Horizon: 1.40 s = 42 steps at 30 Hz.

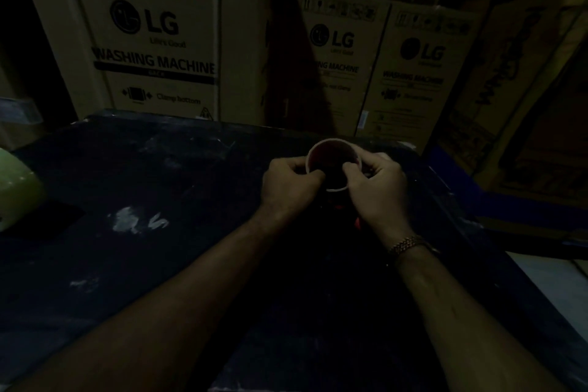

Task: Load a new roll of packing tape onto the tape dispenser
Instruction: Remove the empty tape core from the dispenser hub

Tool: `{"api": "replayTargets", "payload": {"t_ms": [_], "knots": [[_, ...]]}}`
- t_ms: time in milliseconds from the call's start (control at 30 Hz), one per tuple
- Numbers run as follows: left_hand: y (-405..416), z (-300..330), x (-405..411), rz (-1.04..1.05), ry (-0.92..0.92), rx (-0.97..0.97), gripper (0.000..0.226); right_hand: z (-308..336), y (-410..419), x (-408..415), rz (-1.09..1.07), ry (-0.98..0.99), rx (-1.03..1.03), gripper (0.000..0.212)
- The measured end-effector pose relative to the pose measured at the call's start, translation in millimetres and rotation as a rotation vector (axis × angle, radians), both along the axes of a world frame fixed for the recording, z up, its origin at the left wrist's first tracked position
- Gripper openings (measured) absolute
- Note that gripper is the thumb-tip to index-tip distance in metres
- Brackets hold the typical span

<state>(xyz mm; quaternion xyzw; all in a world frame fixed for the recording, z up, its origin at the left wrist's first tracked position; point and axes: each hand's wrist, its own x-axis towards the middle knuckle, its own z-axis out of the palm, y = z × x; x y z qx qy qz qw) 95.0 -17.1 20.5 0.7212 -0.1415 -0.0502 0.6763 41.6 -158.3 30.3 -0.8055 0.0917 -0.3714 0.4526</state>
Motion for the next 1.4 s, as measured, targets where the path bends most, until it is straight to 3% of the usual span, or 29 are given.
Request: {"api": "replayTargets", "payload": {"t_ms": [334,500,667,867,967,1134,1401], "knots": [[6,0,16,-0.126,-0.127,0.139,0.026,0,2,0,-0.028,0.093,0.246,0.026],[13,2,19,-0.226,-0.156,0.16,0.042,6,-3,-2,-0.09,0.178,0.266,0.034],[15,1,21,-0.272,-0.167,0.16,0.038,14,-19,-2,-0.178,0.189,0.289,0.046],[19,-1,28,-0.326,-0.213,0.257,0.022,19,-39,-2,-0.22,0.282,0.406,0.041],[19,-1,28,-0.28,-0.211,0.22,0.034,19,-49,-2,-0.227,0.34,0.414,0.039],[18,-5,31,-0.252,-0.223,0.151,0.037,20,-64,-7,-0.3,0.496,0.34,0.049],[30,-5,42,-0.321,-0.286,0.303,0.049,24,-77,-10,-0.202,0.766,0.084,0.057]]}}
